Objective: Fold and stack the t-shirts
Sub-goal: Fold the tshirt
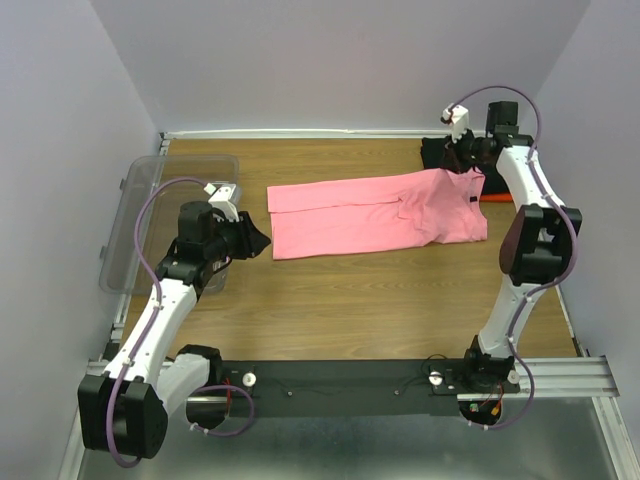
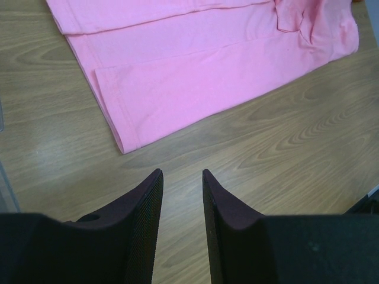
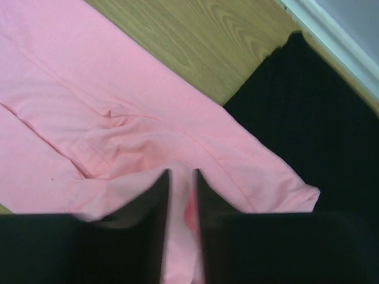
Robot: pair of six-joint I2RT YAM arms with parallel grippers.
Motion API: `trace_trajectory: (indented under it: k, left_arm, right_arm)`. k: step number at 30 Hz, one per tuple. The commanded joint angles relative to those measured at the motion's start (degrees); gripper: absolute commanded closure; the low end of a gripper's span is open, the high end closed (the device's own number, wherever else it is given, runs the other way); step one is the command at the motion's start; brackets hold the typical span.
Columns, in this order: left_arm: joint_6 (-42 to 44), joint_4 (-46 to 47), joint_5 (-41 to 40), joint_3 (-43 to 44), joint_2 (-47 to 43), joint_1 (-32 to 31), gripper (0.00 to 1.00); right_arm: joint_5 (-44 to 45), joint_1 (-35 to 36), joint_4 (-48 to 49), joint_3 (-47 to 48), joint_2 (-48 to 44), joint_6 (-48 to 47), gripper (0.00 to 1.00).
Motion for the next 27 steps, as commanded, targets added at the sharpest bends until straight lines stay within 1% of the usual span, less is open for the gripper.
trace_trajectory:
  k: [1, 2, 3, 4, 5, 7, 8, 9, 12, 13, 14, 15, 17, 19, 23, 25, 27]
  left_arm:
    - [0.98, 1.45, 1.75, -0.55, -1.25, -0.23, 0.59]
    - [0.98, 1.36, 1.75, -0.64, -1.34, -0.23, 0.59]
    - [0.98, 1.45, 1.75, -0.64, -1.52, -0.23, 0.59]
    - [0.98, 1.45, 1.66, -0.64, -1.78, -0.23, 0.59]
    - [0.89, 1.62, 1.58, -0.64, -2.13, -0.23, 0.59]
    - [0.72, 1.89, 1.58, -0.81, -2.75, -0.23, 0.59]
    - [0.54, 2.06, 1.84, -0.99, -3.1, -0.23, 0.59]
    - [0.19, 2.33, 1.84, -1.08, -3.71, -0.23, 0.59]
    - [-2.0, 1.98, -0.09, -1.43, -4.5, -0.32, 0.59]
    - [-3.23, 1.98, -0.7, -1.69, -4.51, -0.41, 0.59]
    - [-6.54, 2.76, -0.88, -2.91, -4.42, -0.67, 0.59]
    - [-8.06, 3.55, -0.62, -3.79, -4.25, -1.02, 0.59]
    - [-11.65, 7.05, -1.32, -6.25, -3.89, -3.65, 0.59]
    - [-13.25, 8.74, -3.42, -7.83, -2.75, -6.8, 0.59]
    - [-16.33, 14.09, -6.15, -10.21, 1.89, -10.59, 0.59]
    - [-17.74, 14.28, -7.65, -10.83, 3.31, -11.3, 0.59]
    - [-18.96, 17.88, -9.31, -12.15, 4.97, -12.09, 0.59]
  right_arm:
    - [7.23, 0.47, -0.36, 1.26, 0.67, 3.19, 0.54]
    - [9.0, 0.38, -0.18, 0.47, -0.03, 4.07, 0.51]
    - [11.37, 0.21, -0.01, -0.32, -0.91, 4.86, 0.5]
    - [12.0, -0.14, 0.34, -1.55, -2.31, 5.92, 0.49]
    - [12.27, -1.45, 1.13, -4.17, -4.94, 8.71, 0.45]
    - [11.22, -3.48, 1.23, -7.61, -7.85, 10.49, 0.45]
    - [10.43, -5.84, 1.23, -9.45, -10.56, 11.28, 0.44]
    - [9.64, -6.99, 1.14, -14.17, -11.81, 11.11, 0.44]
    - [10.24, -10.69, 1.05, -21.22, -15.67, 8.48, 0.43]
    - [10.42, -11.65, 1.14, -24.9, -16.3, 8.04, 0.43]
    - [10.25, -13.58, 1.05, -26.33, -16.65, 7.69, 0.44]
    - [9.9, -14.47, 1.05, -27.39, -17.0, 7.6, 0.44]
    - [9.02, -16.14, 1.14, -29.41, -16.92, 7.68, 0.45]
    - [7.88, -16.49, 1.14, -30.03, -15.6, 8.03, 0.45]
    - [5.5, -16.58, 1.05, -29.25, -11.3, 8.83, 0.48]
    - [4.89, -16.85, 1.14, -29.16, -10.16, 8.91, 0.49]
    - [4.62, -17.28, 1.23, -29.16, -9.01, 8.74, 0.49]
